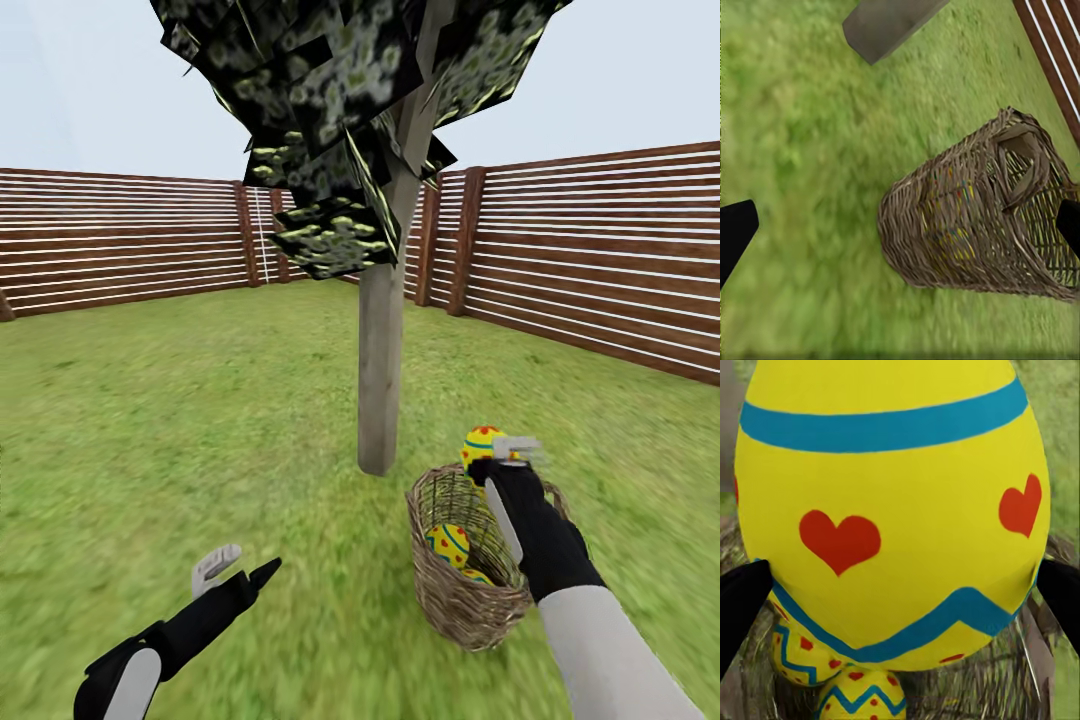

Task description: Take the three Easter eggs out of the wicker basket on the lawn in the garden, then place them on the lawn next to a single tree (choose any tree) so that all three eggs are next to the same tree and none are left in the basket.

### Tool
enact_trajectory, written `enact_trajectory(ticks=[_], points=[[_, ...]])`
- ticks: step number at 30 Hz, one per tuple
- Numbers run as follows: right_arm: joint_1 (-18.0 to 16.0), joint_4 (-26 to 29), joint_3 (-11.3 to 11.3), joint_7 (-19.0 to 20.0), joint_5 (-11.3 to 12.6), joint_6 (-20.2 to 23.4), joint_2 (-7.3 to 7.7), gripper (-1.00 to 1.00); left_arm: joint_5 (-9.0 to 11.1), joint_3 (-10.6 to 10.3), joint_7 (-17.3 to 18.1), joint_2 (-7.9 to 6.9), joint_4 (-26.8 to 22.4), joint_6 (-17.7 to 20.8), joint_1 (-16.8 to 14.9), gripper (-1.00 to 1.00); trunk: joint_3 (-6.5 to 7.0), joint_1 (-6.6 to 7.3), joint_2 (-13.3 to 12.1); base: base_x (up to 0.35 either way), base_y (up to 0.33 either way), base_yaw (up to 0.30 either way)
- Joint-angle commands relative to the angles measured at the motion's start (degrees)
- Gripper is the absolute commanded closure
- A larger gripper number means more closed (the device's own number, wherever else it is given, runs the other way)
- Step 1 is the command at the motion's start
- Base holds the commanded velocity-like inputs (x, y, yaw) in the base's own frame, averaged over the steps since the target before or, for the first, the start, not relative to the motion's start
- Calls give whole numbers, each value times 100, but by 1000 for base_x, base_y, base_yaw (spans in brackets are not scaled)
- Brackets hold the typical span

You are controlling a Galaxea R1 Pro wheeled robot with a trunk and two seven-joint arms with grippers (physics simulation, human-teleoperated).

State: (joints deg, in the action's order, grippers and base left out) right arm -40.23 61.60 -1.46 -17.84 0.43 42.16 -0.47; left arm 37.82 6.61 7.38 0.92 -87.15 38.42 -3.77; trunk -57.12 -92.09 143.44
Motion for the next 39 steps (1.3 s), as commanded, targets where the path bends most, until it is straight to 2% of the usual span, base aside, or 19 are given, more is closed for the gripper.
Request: enact_trajectory(ticks=[1,2,3,5,7,9,14,21,24,27,32,36,39], points=[[-1,330,-232,-54,2,110,-104,100,1,22,26,1,-4,42,-2,-100,-6,1,2,0,28,0],[0,594,-452,-71,6,155,-224,100,-3,23,26,-2,-4,42,-3,-100,-6,1,2,0,135,0],[-1,716,-607,-77,10,174,-319,100,-3,24,26,-3,-4,42,-3,-100,-6,1,2,0,191,0],[-2,830,-1017,-91,10,197,-603,100,-5,24,24,-4,-4,42,-4,-100,-6,1,2,0,263,0],[4,667,-1283,-101,13,193,-759,100,-9,25,20,-4,-4,42,-5,-100,-6,1,2,0,301,0],[6,438,-1434,-102,23,178,-819,100,-5,25,18,-9,-4,42,-5,-100,-6,1,2,0,315,0],[4,-24,-1498,-97,35,140,-872,100,-9,48,21,-19,1,35,-3,-100,-6,1,2,0,319,0],[6,-862,-1507,-89,70,-238,-901,100,-12,78,59,-30,4,42,-4,-100,-6,1,2,0,320,0],[6,-1295,-1502,-88,80,-700,-902,100,7,206,84,-67,5,42,-8,-100,-6,1,2,0,321,0],[6,-1693,-1501,-88,80,-1050,-902,100,13,240,87,-73,5,42,-4,-100,-6,1,2,0,322,0],[6,-2591,-1479,-92,70,-2183,-884,100,7,245,88,-71,4,42,-5,-100,-6,1,2,37,321,0],[6,-3342,-1466,-103,36,-3271,-852,100,6,240,88,-68,7,42,-4,-100,-6,1,2,248,211,0],[6,-3704,-1457,-105,29,-3793,-829,100,-4,227,91,-66,119,37,-7,-100,-6,1,2,317,111,0]])
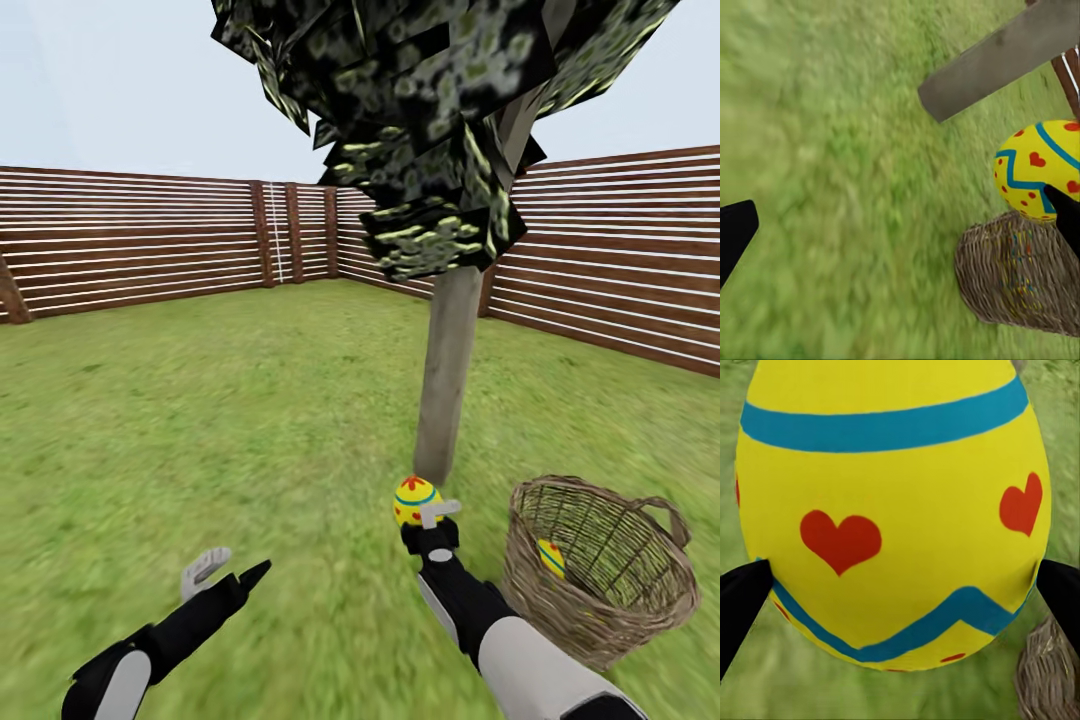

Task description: Take the three Easter eggs out of the wicker basket on the lawn in the garden, then place them on the lawn next to a single tree (choose any tree) so that all three eggs are next to the same tree and none are left in the basket.

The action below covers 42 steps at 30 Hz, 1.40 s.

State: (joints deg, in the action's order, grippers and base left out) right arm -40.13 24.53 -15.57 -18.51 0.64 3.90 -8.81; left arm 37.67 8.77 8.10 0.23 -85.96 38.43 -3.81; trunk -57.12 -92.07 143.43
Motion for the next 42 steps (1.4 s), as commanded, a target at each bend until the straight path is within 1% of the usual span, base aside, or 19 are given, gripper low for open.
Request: enact_trajectory(ticks=[1,2,7,8,10,13,18,23,26,27,28,29,32,42], points=[[-4,-91,-44,-40,7,-156,25,100,6,4,23,6,52,34,-5,-100,-5,-2,2,326,88,0],[-4,-162,-43,-44,11,-289,35,100,-1,-6,23,9,78,34,-1,-100,-5,-2,2,328,83,0],[-4,-505,-37,-47,31,-596,47,100,-16,-17,17,21,134,12,-5,-100,-5,-2,2,210,46,0],[-4,-555,-35,-48,32,-628,46,100,-19,-18,13,25,208,-64,-4,-100,-5,-2,2,37,7,0],[-4,-593,-29,-48,36,-653,52,100,-22,-14,16,19,448,-367,-2,-100,-5,-2,2,14,3,0],[-4,-612,-26,-48,39,-661,65,100,-15,-17,18,13,536,-521,-2,-100,-5,-2,2,87,65,0],[-4,-684,-25,-48,41,-662,105,100,-6,-24,18,12,553,-554,-4,-100,-5,-2,2,201,201,0],[-4,-695,-12,-48,44,-662,139,100,-23,-83,20,28,537,-553,-4,-100,-5,-2,2,29,43,0],[-4,-695,1,-48,49,-662,165,100,-16,-263,-9,36,487,-536,-5,-100,-72,-10,6,2,4,0],[-4,-693,25,-48,50,-662,187,100,-15,-297,-18,37,477,-533,-6,-100,-94,-12,8,0,0,0],[-4,-690,96,-48,48,-662,208,100,-14,-317,-23,36,472,-532,-4,-100,-116,-15,9,0,0,0],[-4,-688,192,-48,45,-662,219,100,-14,-328,-25,37,469,-531,-5,-100,-138,-17,10,0,0,0],[-4,-687,311,-48,42,-662,228,100,-14,-344,-27,38,467,-537,-3,-100,-205,-25,14,0,0,0],[-4,-686,344,-48,42,-661,230,100,-14,-349,-27,38,466,-547,-6,-100,-426,-51,28,0,0,0]])
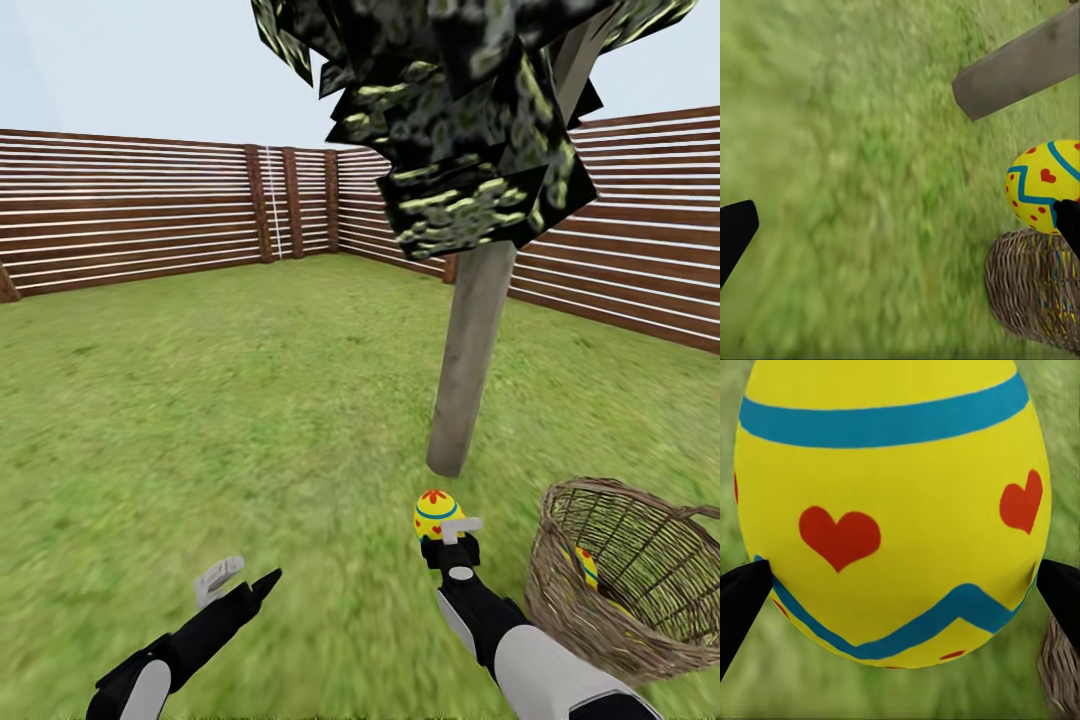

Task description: Take the three Easter eggs out of the wicker basket on the lawn in the garden, then place them on the lawn next to a single tree (choose any tree) so that all three eggs are next to the same tree and none are left in the basket.

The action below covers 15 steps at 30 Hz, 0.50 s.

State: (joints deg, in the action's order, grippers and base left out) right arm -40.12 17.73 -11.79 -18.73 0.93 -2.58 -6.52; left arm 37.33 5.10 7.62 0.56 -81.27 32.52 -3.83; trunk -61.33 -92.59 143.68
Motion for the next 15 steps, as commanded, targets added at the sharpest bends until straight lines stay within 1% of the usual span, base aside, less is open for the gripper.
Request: enact_trajectory(ticks=[1,15], points=[[-5,-7,-34,-26,13,-14,1,100,20,17,20,6,-3,44,-1,-100,-28,-1,4,0,0,0],[-5,-7,-34,-26,13,-14,1,100,20,17,2,9,-3,70,-2,-100,-338,-37,23,0,0,0]])
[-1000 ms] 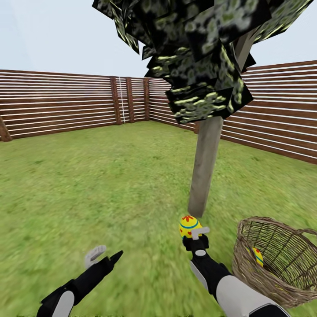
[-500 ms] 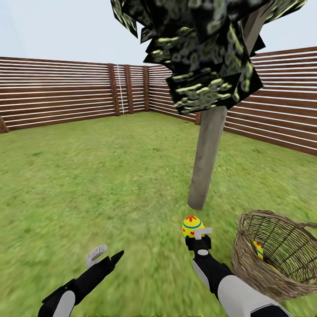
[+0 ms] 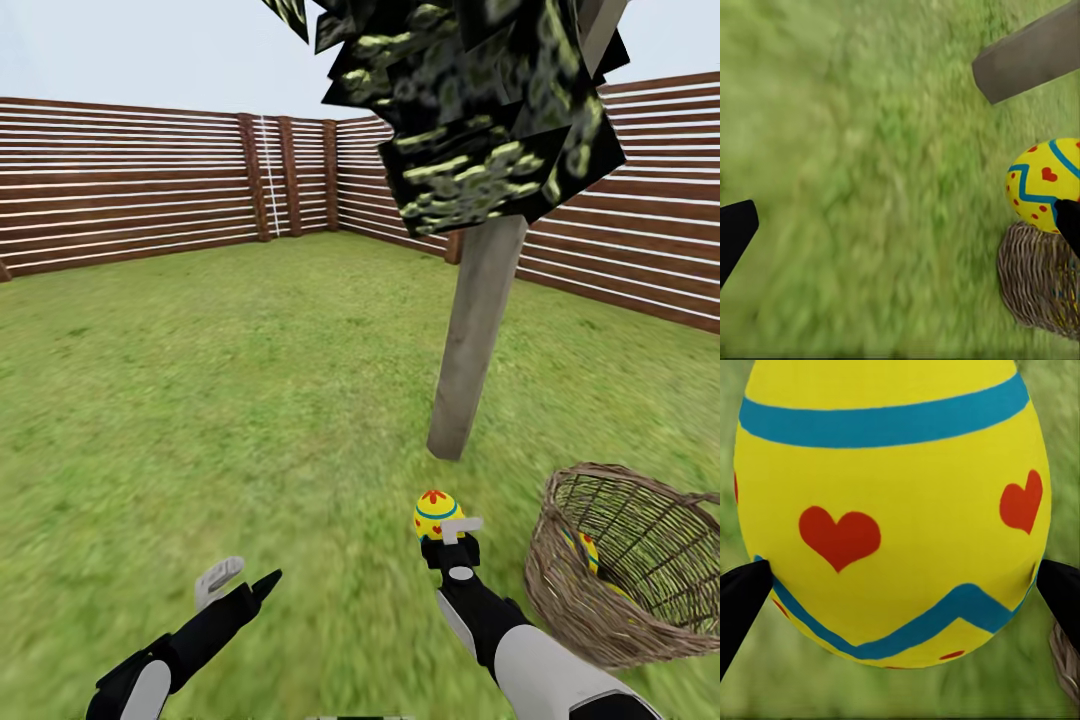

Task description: Take the three Easter eggs out of the wicker basket on the lawn in the garden, then place them on the lawn next to a single tree (choose any tree) so that all three eggs are next to the same tree and none are left in the basket.

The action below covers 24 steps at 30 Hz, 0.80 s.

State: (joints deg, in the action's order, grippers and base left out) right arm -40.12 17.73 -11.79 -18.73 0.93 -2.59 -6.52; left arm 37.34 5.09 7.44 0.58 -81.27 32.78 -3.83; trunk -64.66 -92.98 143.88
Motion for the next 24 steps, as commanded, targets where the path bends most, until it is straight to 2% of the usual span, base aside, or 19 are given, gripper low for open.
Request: enact_trajectory(ticks=[1,3,6,10,17,24], points=[[-5,-7,-34,-25,13,-14,1,100,19,16,21,6,-3,42,-4,-100,-28,-1,4,0,0,0],[-5,-7,-34,-25,13,-14,1,100,19,-6,21,6,-3,39,-1,-100,-72,-6,6,0,0,0],[-5,-7,-34,-25,13,-14,1,100,11,-161,14,4,-3,31,0,-100,-138,-14,10,0,0,0],[-5,-5,-34,-25,13,-14,1,100,10,-197,27,3,-3,27,2,-100,-227,-24,16,0,0,0],[-5,0,-34,-25,13,-14,1,100,28,-194,74,0,-19,1,0,-100,-227,-24,16,8,0,0],[-5,-5,-34,-25,13,-14,1,100,29,-193,82,3,-20,-8,-1,-100,-227,-24,16,244,0,0]])
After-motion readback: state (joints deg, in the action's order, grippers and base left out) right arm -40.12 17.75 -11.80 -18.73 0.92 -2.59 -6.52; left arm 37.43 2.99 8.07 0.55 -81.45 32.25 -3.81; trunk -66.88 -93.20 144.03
